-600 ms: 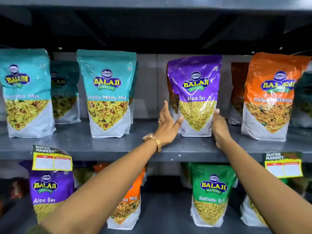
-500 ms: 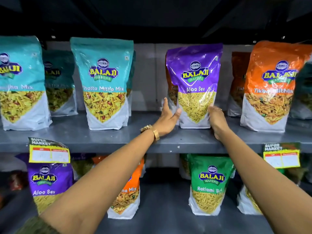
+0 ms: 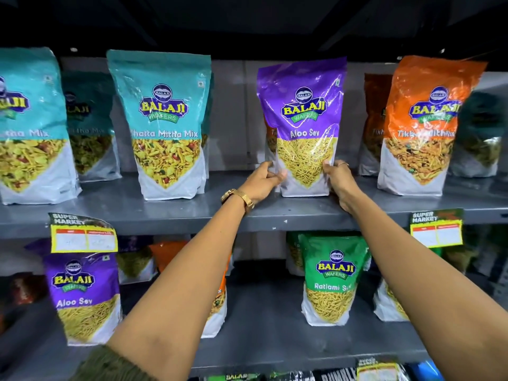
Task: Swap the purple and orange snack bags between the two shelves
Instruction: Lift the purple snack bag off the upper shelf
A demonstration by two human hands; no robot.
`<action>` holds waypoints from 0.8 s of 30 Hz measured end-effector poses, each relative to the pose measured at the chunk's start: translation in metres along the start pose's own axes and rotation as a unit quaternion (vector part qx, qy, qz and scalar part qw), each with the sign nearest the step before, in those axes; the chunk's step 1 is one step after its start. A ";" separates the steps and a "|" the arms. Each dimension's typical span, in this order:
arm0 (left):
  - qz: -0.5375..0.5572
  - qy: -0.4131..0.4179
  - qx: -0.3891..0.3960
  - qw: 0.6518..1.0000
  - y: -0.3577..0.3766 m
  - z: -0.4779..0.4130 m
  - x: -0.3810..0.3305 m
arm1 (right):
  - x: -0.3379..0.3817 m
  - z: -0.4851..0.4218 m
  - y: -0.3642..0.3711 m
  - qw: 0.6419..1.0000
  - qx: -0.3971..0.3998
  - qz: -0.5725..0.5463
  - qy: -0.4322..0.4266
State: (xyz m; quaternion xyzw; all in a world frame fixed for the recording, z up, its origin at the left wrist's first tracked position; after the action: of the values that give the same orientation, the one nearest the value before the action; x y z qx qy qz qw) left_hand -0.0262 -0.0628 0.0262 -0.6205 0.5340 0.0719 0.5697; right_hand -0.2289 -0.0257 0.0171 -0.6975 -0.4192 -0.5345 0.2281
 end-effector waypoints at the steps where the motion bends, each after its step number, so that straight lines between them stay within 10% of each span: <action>1: -0.002 0.004 0.010 1.000 0.000 0.003 0.001 | 0.000 0.004 0.000 1.000 0.008 -0.001 0.004; 8: 0.000 0.026 0.074 0.997 -0.005 0.045 -0.005 | 0.028 0.084 0.013 0.996 0.072 0.024 -0.041; 24: 0.146 0.041 -0.117 0.981 0.002 0.214 0.011 | 0.018 0.255 0.005 0.977 0.127 -0.103 -0.134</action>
State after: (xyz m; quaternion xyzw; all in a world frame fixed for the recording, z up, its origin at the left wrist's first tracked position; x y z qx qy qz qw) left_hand 0.0881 0.0991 -0.0552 -0.6011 0.6294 0.1910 0.4540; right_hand -0.0826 0.1728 -0.0483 -0.6813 -0.5797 -0.3994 0.2007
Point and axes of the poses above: each hand's wrist, its own z-axis away from the middle knuckle, its own y-axis out of the palm, x = y × z, the point moved 7 cm from there along -z, towards the middle knuckle, and after that the axes turned 14 degrees about -z, right-handed, at the moved point
